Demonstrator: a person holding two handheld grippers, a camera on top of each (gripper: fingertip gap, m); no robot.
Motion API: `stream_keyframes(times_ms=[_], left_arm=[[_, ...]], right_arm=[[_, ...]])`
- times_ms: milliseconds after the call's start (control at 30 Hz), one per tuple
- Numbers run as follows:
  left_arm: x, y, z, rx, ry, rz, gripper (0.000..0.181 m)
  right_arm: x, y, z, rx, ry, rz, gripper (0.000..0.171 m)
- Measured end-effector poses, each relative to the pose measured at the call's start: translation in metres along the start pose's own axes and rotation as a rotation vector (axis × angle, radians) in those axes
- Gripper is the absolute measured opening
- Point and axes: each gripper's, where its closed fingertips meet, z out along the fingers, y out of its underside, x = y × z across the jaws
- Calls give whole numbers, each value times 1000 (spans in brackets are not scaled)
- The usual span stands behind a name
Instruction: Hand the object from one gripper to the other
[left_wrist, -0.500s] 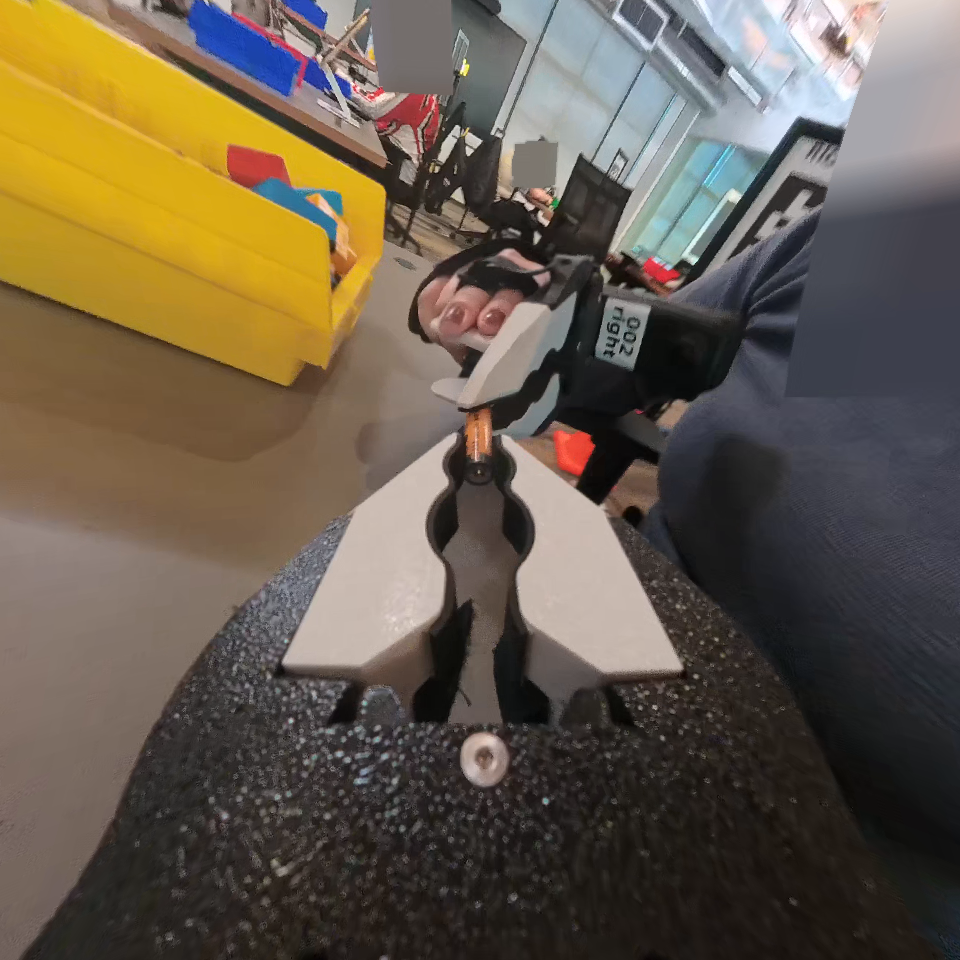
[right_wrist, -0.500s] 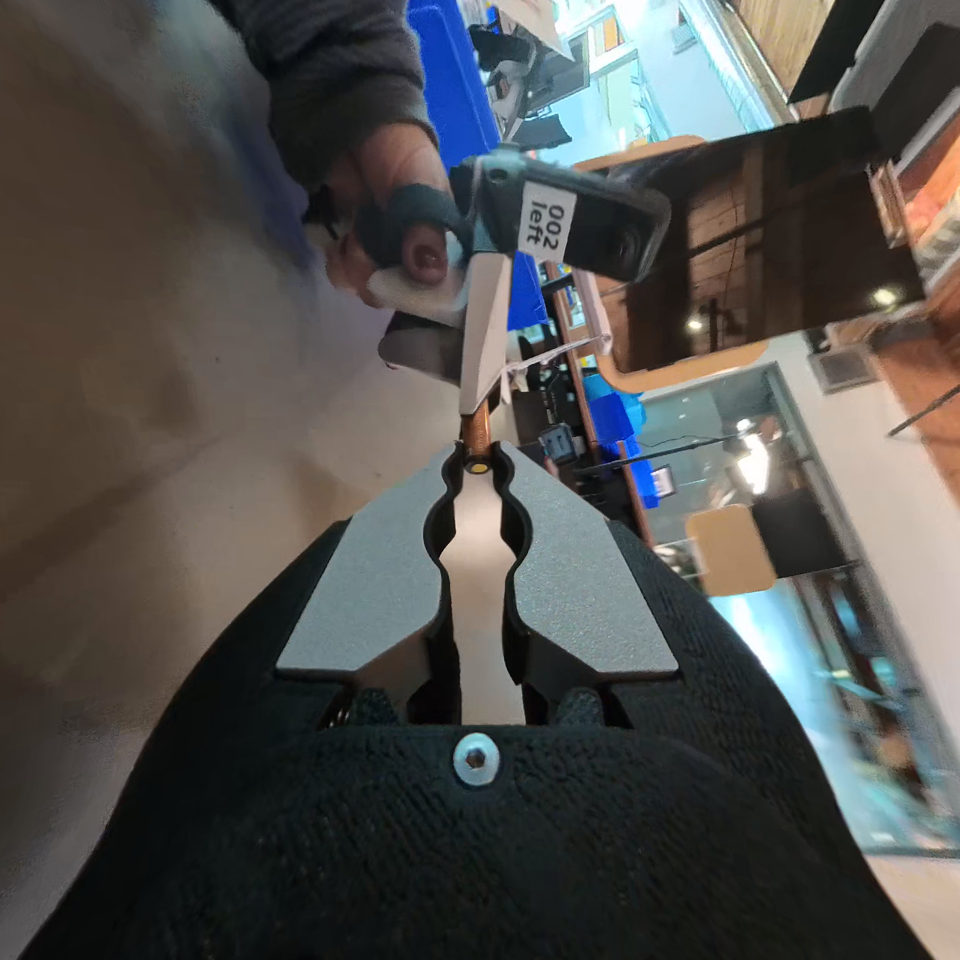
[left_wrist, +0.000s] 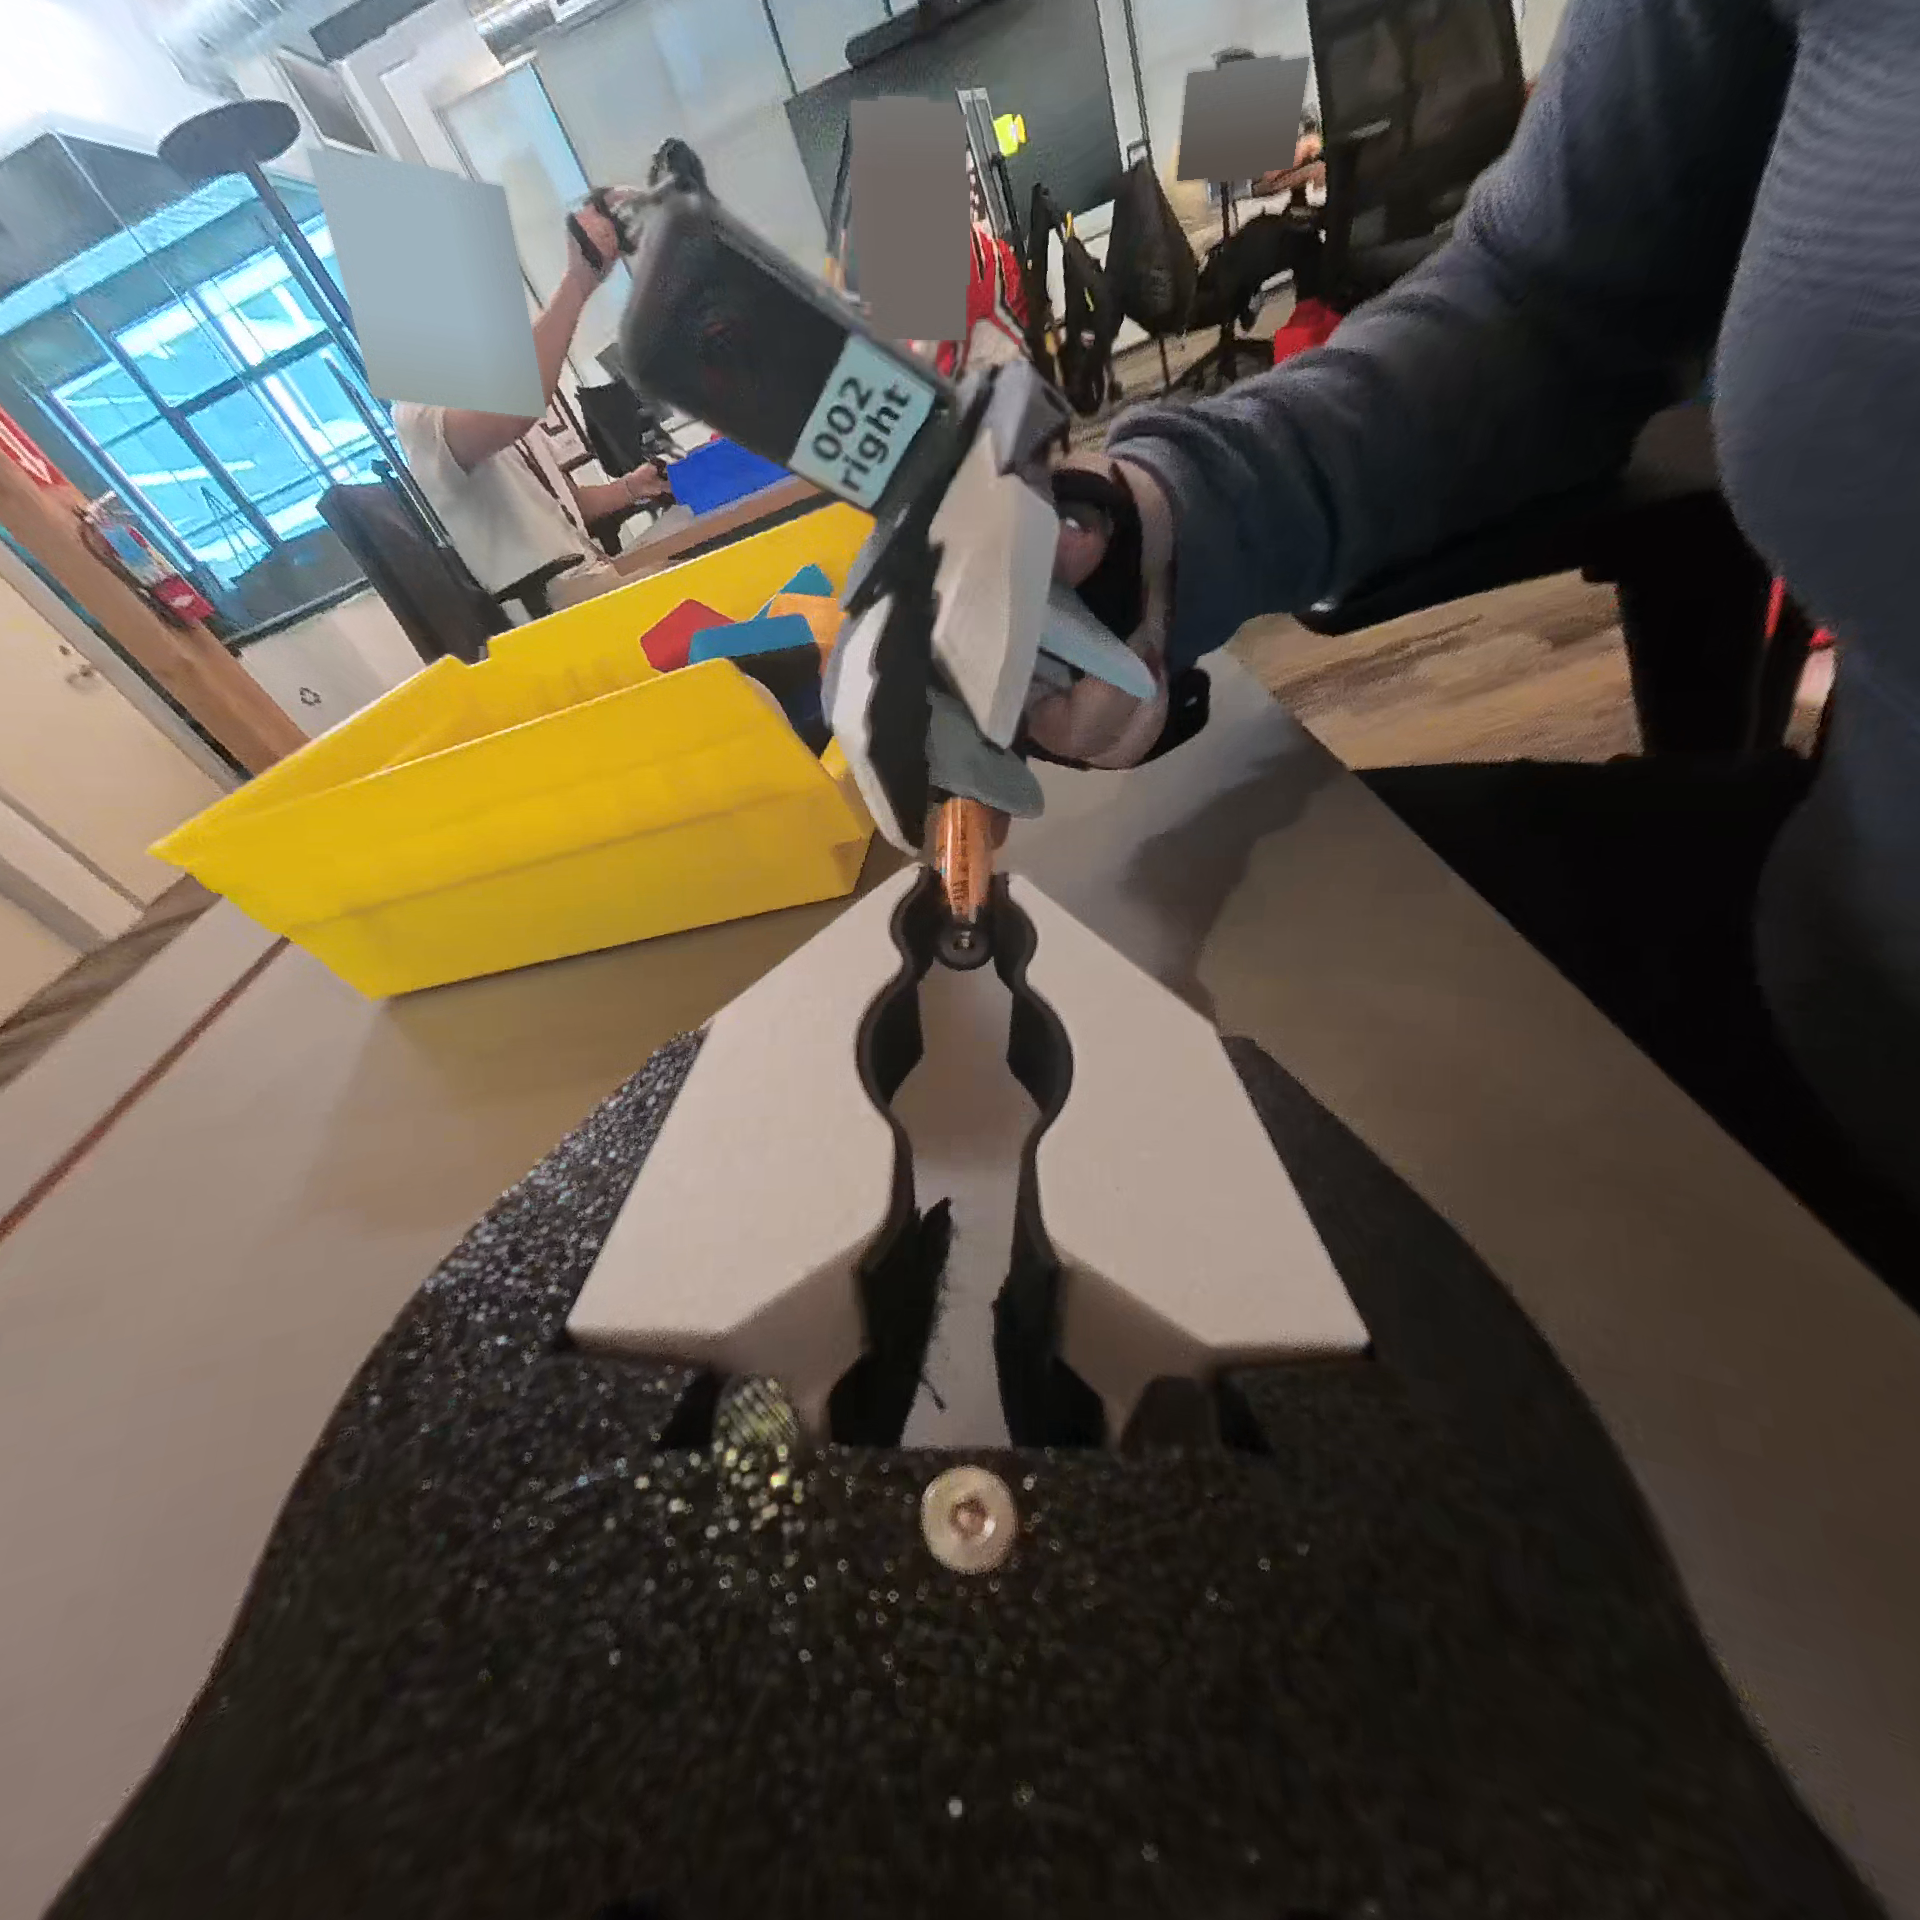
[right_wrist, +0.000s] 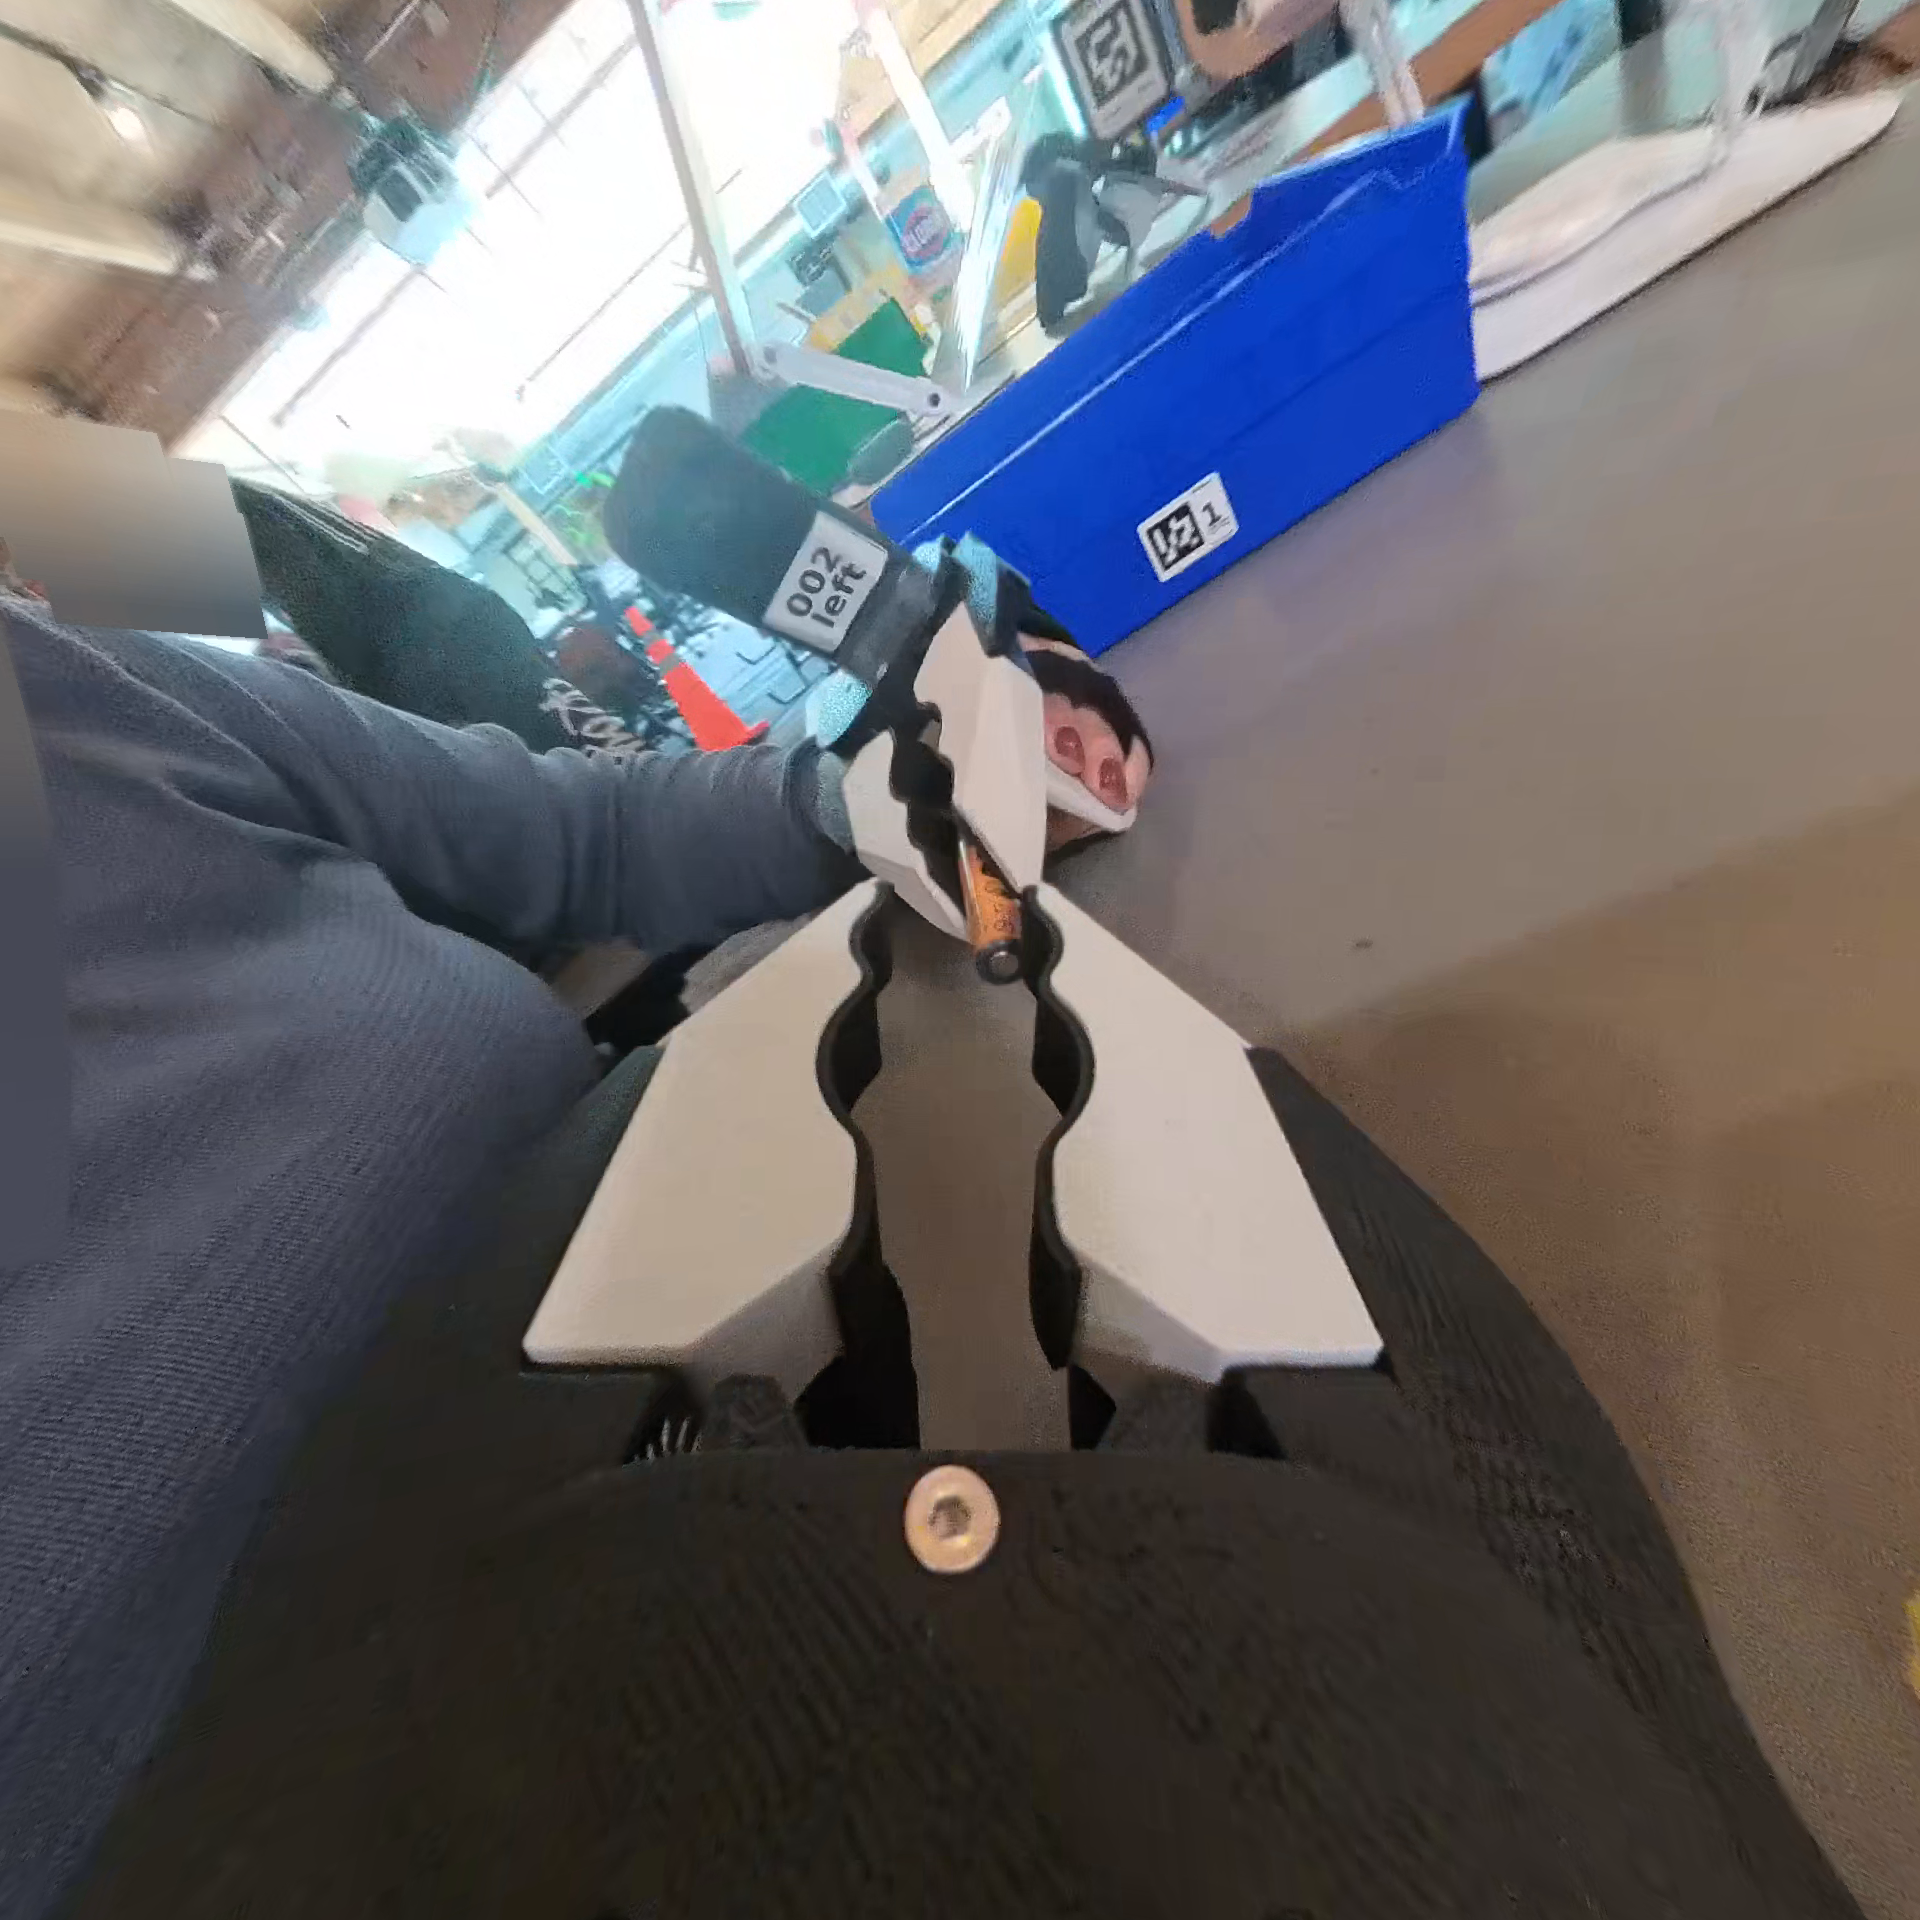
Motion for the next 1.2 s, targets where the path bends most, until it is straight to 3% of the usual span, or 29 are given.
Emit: stream_keyframes(times_ms=[100,200,333,533,700,833,1000,1100,1200], left_arm=[[4,2,3,-19,0,47,8],[5,0,4,-7,-1,56,8],[3,-1,3,1,-11,45,8],[0,-3,3,7,-34,35,8],[0,-4,5,1,-20,-26,15],[5,-12,4,42,70,-213,27],[11,-7,9,-22,128,-296,10],[10,-8,9,-46,105,-218,8],[3,-16,8,-25,18,-98,8]], right_arm=[[0,8,3,-43,-13,37,23],[5,8,3,-36,7,54,11],[9,11,3,-59,43,57,21],[6,11,5,-58,33,12,9],[7,9,2,-65,128,-340,8],[6,9,-2,-69,238,-923,8],[3,17,-1,-103,294,-1246,8],[5,14,0,-81,315,-1175,10],[1,12,-1,-40,204,-860,20]])
